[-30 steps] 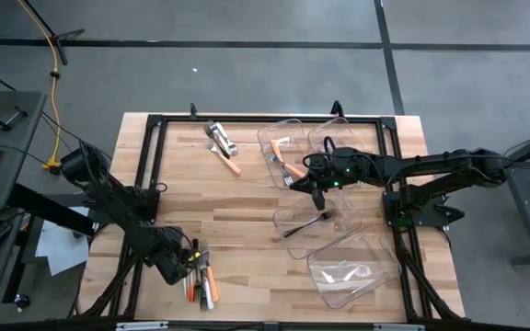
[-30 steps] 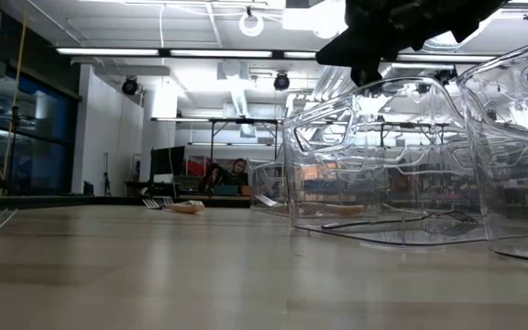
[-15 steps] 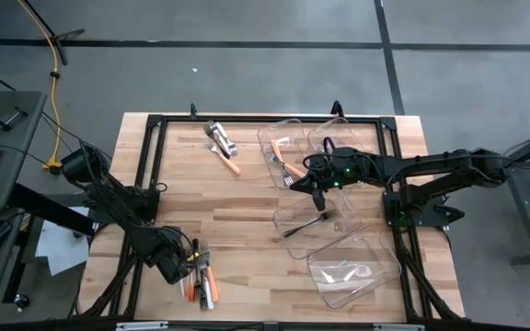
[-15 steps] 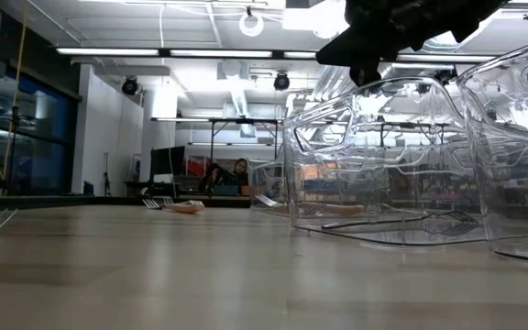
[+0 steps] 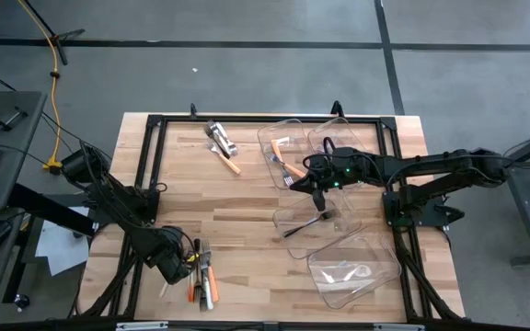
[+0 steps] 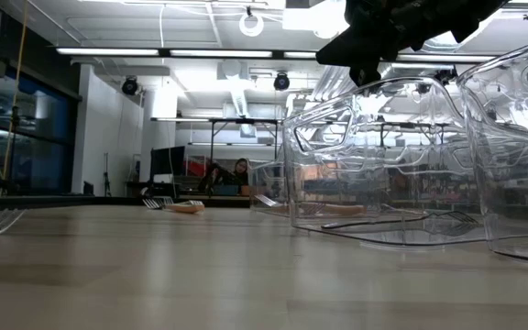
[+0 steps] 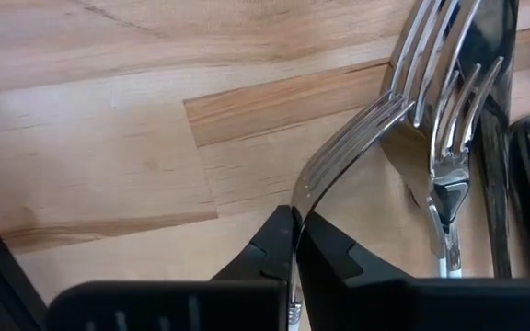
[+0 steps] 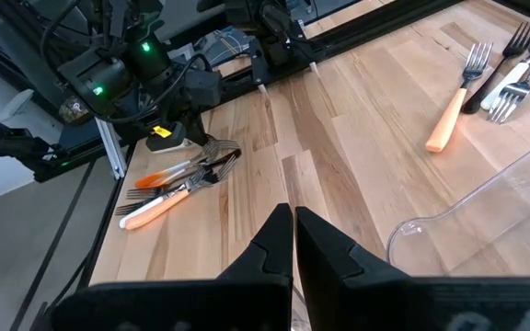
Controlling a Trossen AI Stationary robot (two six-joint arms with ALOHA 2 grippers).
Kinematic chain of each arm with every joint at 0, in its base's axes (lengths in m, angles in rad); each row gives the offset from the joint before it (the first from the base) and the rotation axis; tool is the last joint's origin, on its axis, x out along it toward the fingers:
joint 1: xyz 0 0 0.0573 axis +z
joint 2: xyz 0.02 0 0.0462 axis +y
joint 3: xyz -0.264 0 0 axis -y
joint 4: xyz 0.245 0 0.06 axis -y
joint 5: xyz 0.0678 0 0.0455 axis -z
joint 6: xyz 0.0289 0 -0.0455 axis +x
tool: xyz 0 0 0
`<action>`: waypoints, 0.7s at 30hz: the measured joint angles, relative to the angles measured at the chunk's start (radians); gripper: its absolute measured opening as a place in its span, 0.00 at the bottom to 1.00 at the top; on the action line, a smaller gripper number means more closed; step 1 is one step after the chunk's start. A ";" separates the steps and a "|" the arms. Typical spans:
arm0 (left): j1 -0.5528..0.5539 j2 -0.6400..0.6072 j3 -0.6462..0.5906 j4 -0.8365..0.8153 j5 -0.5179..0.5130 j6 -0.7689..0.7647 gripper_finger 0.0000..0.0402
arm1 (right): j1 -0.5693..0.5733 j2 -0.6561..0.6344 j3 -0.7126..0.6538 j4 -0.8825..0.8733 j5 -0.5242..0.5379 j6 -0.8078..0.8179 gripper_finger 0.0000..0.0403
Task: Sort silverware by color (type)
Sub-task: Put the white fork into the bottom transparent bin
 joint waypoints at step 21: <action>0.007 -0.119 -0.006 -0.262 -0.021 -0.043 0.00 | 0.000 0.000 0.000 0.000 0.002 -0.028 0.00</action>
